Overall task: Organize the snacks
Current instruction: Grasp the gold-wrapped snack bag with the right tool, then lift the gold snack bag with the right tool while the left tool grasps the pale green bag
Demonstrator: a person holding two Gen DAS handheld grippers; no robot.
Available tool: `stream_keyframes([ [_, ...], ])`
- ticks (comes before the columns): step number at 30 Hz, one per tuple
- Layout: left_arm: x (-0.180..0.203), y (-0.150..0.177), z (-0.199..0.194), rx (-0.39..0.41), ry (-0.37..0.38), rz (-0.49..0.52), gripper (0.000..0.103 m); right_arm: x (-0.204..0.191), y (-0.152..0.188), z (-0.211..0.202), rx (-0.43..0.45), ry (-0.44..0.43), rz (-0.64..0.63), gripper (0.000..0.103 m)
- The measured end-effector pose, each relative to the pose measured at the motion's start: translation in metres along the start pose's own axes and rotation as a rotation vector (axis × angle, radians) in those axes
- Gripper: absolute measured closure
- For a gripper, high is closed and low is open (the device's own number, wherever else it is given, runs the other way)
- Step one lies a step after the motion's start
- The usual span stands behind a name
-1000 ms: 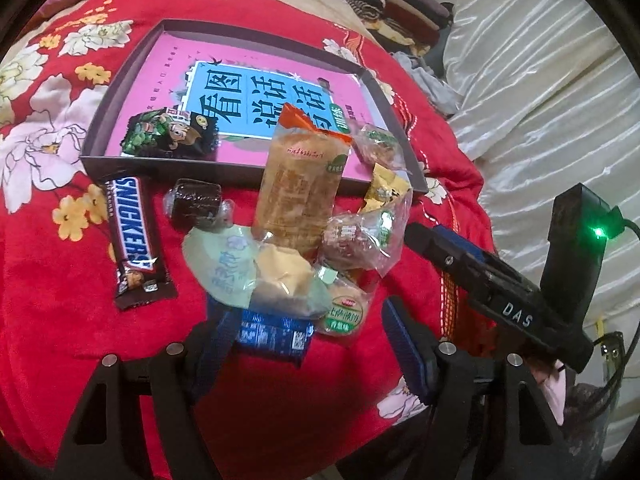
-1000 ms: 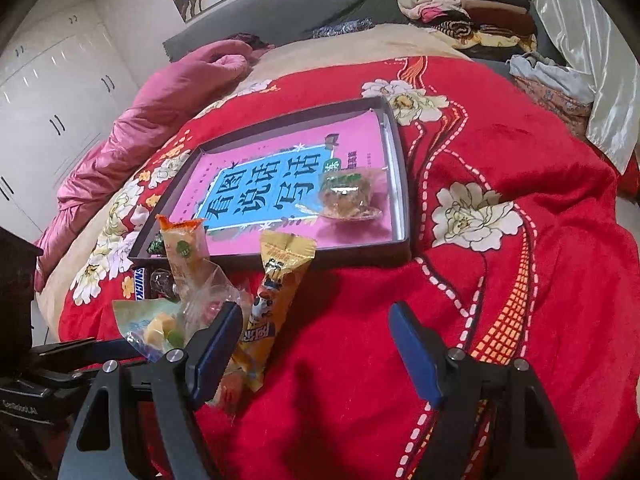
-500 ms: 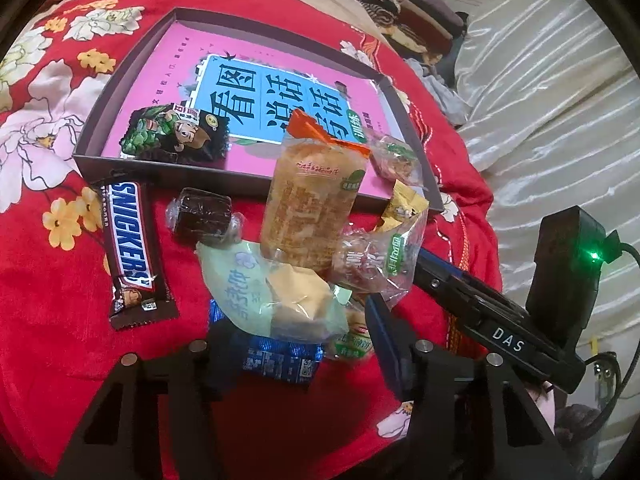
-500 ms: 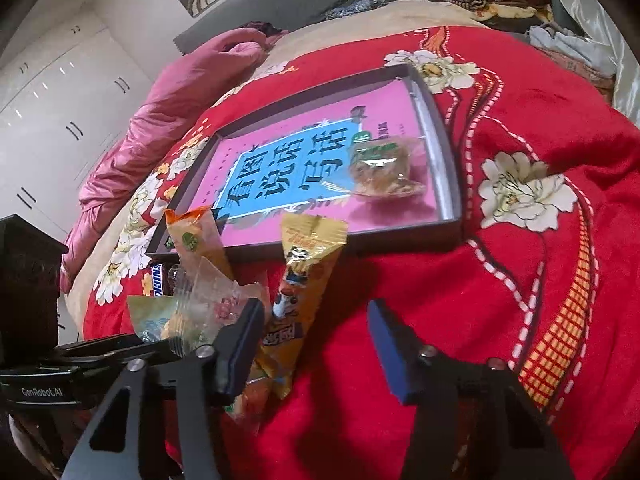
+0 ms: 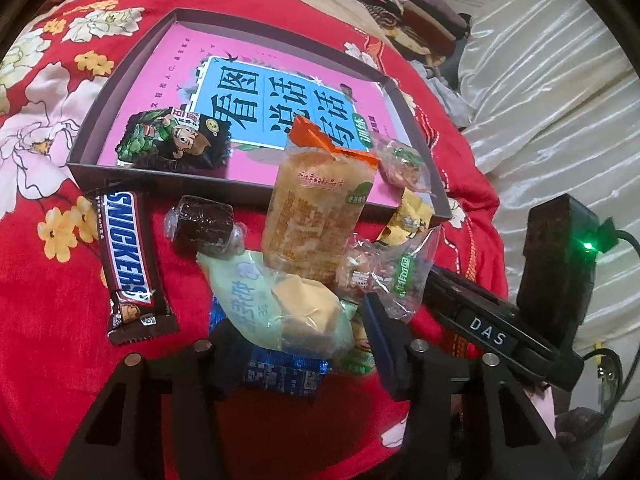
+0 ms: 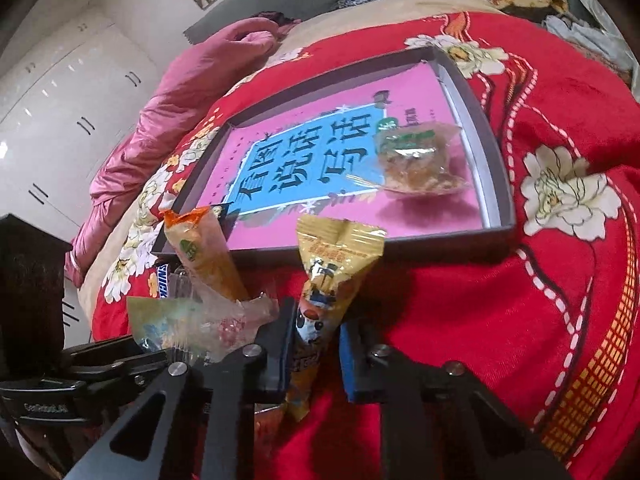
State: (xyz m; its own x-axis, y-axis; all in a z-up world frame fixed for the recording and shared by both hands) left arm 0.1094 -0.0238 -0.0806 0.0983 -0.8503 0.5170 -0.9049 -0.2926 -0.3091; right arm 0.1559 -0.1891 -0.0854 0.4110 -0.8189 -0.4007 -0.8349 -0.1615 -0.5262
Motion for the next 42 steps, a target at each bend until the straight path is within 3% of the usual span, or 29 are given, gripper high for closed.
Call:
stream_keyframes([
  [1,0.0,-0.001,0.001,0.0,-0.008,0.002,0.059,-0.001,0.0,-0.001,0.004,0.004,-0.009,0.084],
  [8,-0.001,-0.006,0.004,0.004,-0.026,-0.001,0.063,-0.011,-0.003,-0.009,0.044,0.03,-0.064,0.086],
  [15,-0.004,-0.002,-0.006,0.006,0.0,-0.006,0.063,-0.017,-0.004,-0.026,0.093,0.061,-0.122,0.087],
  [26,-0.008,0.004,-0.027,0.008,0.029,-0.022,0.063,-0.008,-0.009,-0.045,0.154,0.072,-0.095,0.087],
  [42,-0.01,-0.004,-0.062,0.088,0.006,-0.009,0.063,-0.003,-0.014,-0.068,0.242,0.128,-0.107,0.087],
])
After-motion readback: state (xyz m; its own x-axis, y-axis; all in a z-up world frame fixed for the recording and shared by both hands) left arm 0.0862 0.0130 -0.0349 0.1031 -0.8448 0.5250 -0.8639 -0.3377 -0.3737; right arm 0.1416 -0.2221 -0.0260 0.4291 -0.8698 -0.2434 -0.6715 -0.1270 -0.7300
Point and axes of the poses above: each gripper's, at about its wrist camera, not at the fingertips, and z roughly the way its jaws point, x to its right, y to its underside, the point moved 2 cm from there along z, roughly the way its jaws point, and after that the axes turned 4 degrees about -z, right-handed, at the moved point
